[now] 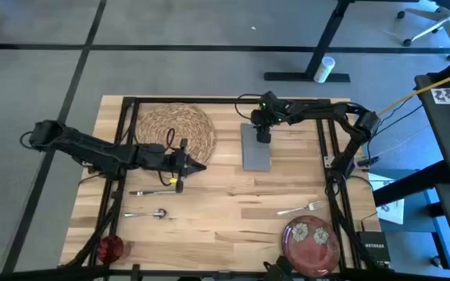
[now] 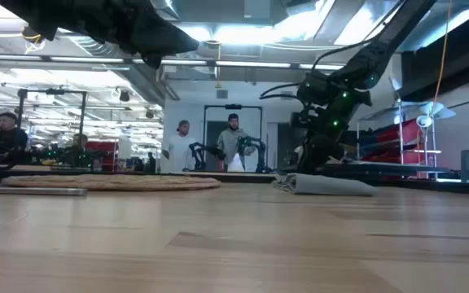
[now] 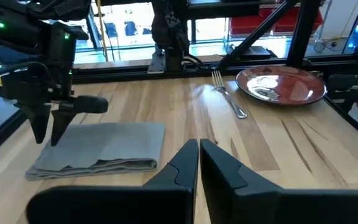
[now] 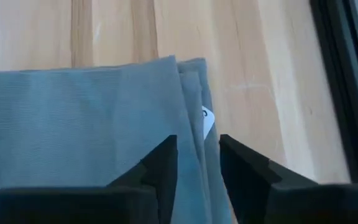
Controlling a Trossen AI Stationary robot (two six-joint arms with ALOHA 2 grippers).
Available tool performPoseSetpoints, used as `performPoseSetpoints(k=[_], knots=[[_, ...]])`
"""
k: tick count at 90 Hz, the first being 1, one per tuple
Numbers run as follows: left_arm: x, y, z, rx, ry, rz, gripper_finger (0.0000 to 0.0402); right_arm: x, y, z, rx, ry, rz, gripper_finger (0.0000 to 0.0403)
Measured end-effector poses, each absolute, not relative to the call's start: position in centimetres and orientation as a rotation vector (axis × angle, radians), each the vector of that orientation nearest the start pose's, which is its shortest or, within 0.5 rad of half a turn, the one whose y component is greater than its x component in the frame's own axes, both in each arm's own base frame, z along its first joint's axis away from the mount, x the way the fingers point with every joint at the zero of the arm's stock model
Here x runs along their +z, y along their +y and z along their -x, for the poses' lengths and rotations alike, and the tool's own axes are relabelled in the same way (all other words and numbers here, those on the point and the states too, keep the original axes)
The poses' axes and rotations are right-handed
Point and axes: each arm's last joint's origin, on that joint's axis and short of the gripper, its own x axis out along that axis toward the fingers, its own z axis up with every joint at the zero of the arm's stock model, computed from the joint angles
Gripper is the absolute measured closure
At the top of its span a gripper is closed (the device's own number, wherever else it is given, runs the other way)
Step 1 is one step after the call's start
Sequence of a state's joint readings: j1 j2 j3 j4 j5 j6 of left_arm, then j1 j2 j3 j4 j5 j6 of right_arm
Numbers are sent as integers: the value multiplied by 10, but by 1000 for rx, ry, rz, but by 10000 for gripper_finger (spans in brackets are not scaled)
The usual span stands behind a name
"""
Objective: Set table place
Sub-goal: Fold the gray table napkin
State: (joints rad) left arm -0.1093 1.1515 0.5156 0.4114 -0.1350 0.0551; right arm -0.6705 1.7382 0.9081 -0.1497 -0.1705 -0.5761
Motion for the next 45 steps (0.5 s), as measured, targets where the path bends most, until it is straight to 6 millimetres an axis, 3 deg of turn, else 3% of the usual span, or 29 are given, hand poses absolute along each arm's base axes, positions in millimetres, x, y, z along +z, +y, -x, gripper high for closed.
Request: performPoseSetpoints(k=[20, 45], knots=[[226, -22, -238, 21, 223, -82, 402, 144, -200, -259, -157, 967, 92, 340], [226, -22, -238, 21, 224, -83, 402, 143, -199, -259, -145, 964, 84, 285]])
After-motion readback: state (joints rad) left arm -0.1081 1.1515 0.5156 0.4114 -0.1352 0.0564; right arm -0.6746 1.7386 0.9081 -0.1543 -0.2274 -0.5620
